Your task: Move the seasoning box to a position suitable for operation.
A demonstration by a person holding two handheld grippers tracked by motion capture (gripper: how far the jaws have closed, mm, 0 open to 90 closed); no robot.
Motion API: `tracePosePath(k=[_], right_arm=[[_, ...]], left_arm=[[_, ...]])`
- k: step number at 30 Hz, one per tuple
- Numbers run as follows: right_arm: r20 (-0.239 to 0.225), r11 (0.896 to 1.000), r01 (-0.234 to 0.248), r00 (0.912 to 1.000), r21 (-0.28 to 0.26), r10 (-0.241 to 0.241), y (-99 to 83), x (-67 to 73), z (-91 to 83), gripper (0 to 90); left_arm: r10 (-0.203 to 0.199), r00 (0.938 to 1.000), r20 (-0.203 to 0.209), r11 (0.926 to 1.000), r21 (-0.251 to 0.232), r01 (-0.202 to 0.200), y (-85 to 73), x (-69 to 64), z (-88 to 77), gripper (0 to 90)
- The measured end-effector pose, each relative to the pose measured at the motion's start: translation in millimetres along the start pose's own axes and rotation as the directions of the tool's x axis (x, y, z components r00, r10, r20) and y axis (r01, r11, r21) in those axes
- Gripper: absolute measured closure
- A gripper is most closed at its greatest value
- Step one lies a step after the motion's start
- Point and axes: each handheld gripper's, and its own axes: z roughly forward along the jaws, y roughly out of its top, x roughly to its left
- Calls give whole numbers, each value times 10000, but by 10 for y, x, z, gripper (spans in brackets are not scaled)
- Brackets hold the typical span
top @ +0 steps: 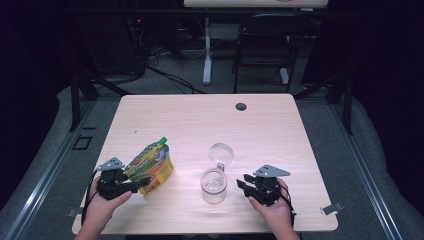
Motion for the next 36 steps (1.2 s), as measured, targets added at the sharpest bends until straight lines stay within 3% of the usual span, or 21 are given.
tracePosePath(k=[24, 26, 36], right_arm=[[-27, 10000, 21, 10000, 10, -21, 2, -7, -1, 630], [-24, 10000, 11, 10000, 15, -11, 1, -10, -2, 630], [-22, 10000, 23, 10000, -1, -23, 3, -7, -4, 629]], left_arm=[[105, 9999, -38, 9998, 149, -105, -110, 80, 289, 457], [51, 10000, 75, 10000, 77, -51, -120, 87, 304, 450], [99, 9998, -188, 9998, -147, -101, -209, 109, 399, 445]])
